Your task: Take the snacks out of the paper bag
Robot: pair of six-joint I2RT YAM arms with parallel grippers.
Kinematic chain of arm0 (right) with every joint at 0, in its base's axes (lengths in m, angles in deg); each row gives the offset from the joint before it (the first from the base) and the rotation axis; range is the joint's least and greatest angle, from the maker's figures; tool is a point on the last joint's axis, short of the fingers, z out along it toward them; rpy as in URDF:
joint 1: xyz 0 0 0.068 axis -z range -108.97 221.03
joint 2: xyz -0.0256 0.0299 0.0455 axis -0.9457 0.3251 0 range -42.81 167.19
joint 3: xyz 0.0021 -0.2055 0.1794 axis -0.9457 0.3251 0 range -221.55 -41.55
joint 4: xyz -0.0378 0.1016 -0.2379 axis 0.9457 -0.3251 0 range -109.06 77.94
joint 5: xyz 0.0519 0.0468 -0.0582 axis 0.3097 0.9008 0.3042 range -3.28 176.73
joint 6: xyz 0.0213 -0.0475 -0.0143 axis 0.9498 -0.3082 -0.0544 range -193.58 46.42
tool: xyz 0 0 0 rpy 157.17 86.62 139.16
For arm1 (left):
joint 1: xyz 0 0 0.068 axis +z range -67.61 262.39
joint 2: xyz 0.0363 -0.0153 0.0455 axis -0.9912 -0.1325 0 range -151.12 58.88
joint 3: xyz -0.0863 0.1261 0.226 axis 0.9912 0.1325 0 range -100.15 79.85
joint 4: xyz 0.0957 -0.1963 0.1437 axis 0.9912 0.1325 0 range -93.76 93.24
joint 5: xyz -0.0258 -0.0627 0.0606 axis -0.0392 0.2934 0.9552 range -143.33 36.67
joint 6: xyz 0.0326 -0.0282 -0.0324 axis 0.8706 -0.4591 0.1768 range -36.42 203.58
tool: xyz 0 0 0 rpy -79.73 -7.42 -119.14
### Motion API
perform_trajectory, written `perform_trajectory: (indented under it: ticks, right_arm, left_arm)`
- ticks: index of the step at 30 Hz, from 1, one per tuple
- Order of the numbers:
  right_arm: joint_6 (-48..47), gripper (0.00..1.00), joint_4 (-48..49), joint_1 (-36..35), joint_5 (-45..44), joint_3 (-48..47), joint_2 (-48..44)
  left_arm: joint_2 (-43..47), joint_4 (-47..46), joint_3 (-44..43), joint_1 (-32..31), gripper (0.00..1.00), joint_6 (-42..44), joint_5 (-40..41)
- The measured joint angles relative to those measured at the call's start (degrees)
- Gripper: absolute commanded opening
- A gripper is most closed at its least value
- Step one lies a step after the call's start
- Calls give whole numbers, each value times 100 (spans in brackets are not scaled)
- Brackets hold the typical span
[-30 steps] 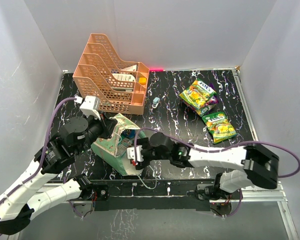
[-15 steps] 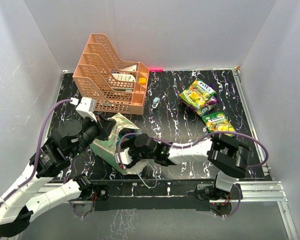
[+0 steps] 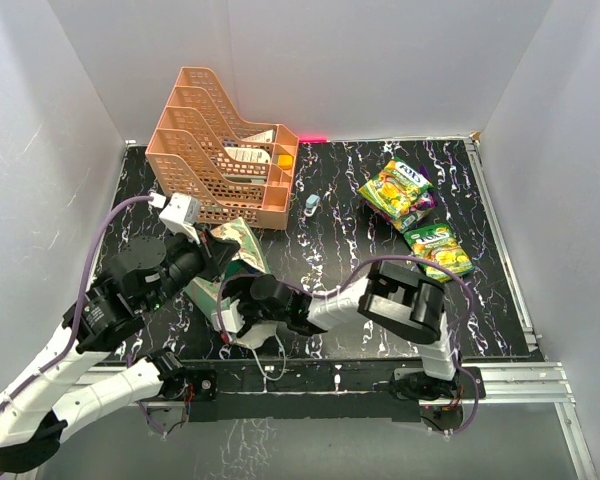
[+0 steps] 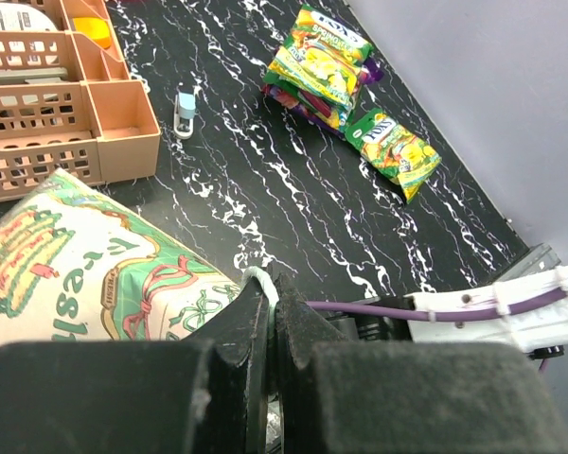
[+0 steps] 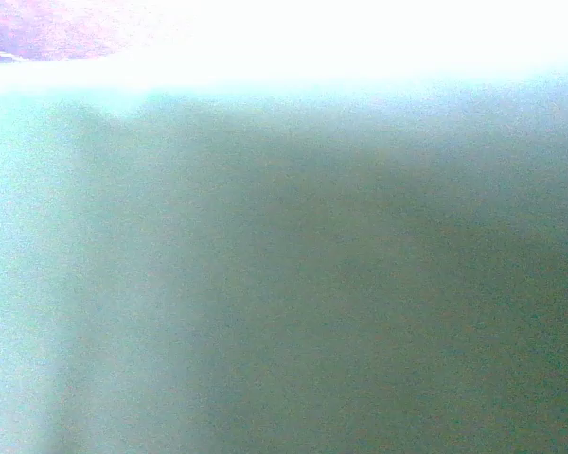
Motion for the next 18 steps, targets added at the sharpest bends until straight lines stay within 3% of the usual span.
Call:
perform_trajectory:
  ticks: [4,7,12,18]
  right_arm:
    - [-50,58,743,4,-358,-129,476]
    - [-66,30,1102,4,-629,-205,682]
    - [-15,12,1504,26,-1034,-227,758]
    - [109,7,1478,146,-1189,-129,586]
  left_arm:
    - [-26,50,0,0,0,-4,-114]
    - [-15,103,0,0,0,-17,-122]
    - [90,177,0,0,0,-50,-92]
    - [247,293,59,0,0,-109,105]
